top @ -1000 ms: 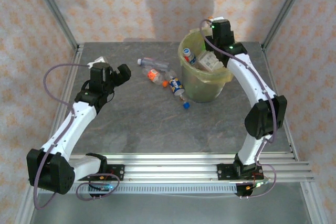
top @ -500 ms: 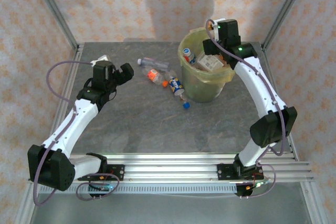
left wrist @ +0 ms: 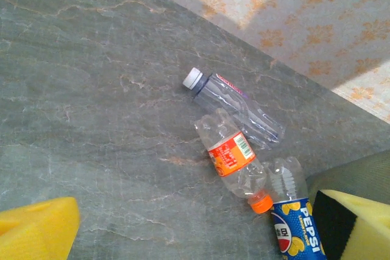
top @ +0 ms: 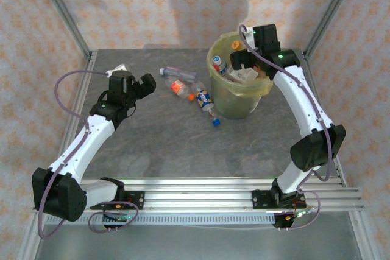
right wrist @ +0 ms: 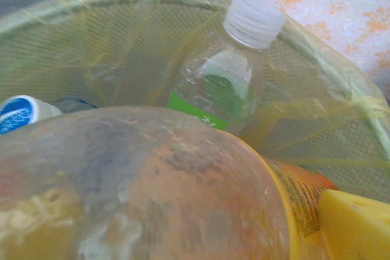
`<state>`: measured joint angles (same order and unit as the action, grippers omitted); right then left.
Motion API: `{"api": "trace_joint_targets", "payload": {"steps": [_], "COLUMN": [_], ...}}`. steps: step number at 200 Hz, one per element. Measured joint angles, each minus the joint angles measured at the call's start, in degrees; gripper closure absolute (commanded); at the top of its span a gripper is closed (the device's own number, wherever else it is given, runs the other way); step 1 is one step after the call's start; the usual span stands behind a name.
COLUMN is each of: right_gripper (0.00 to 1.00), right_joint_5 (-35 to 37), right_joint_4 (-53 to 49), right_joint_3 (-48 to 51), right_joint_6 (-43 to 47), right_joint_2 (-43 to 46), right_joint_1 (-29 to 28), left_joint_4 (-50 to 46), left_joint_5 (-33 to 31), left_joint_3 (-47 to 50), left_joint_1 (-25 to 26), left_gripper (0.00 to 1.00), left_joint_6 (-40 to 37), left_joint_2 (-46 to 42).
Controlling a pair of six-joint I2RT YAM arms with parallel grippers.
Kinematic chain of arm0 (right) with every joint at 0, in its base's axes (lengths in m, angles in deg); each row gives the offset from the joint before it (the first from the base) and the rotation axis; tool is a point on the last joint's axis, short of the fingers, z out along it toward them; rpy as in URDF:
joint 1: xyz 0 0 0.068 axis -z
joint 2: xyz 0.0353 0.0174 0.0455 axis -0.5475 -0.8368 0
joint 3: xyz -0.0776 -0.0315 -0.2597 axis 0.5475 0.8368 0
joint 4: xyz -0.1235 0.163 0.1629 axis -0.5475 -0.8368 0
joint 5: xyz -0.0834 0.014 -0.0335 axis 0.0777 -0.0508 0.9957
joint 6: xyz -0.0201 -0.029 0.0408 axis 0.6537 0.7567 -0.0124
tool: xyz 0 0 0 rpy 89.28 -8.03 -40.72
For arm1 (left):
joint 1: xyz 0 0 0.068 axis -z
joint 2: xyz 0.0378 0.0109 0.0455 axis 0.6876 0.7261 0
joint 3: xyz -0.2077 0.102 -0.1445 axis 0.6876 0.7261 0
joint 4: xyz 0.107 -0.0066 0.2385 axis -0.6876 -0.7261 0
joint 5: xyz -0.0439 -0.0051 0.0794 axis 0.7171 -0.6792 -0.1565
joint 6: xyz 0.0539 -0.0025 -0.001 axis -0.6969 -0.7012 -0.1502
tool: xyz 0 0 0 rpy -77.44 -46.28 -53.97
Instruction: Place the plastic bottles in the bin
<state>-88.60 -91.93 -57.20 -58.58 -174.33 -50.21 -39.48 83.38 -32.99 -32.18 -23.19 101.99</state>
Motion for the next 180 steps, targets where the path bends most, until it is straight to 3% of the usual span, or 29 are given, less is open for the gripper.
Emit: {"api": "trace_joint_targets", "payload": {"steps": [62,135,156,180], "right_gripper": [0.01,0.01,0.01,0.01], "right_joint_5": [-8.7,8.0,7.3,1.6], "right_joint_4": [-0.5,-0.4,-0.5,-0.5], "right_joint_3": [-0.6,2.3,2.4,2.4], "right_joint_6": [-1.3,-2.5,-2.5,-2.7], "right_joint_2": [7.1,5.9,5.1,5.2], "right_joint_1": [-0.1,-0.7,-0.8,-0.9], "left_joint_4": [-0.6,-1.0,-1.5,-1.5], "left_joint_5": [0.0,0.0,0.0,0.0], "left_joint_3": [-3.0,-3.1,-3.3,-3.5], "left_joint_1": [0.3,0.4,0.4,0.4], "left_gripper": [0.00,0.00,0.00,0.00], "left_joint_6": [0.0,0.0,0.0,0.0], "left_joint_2": [0.0,1.0,1.0,1.0]}}
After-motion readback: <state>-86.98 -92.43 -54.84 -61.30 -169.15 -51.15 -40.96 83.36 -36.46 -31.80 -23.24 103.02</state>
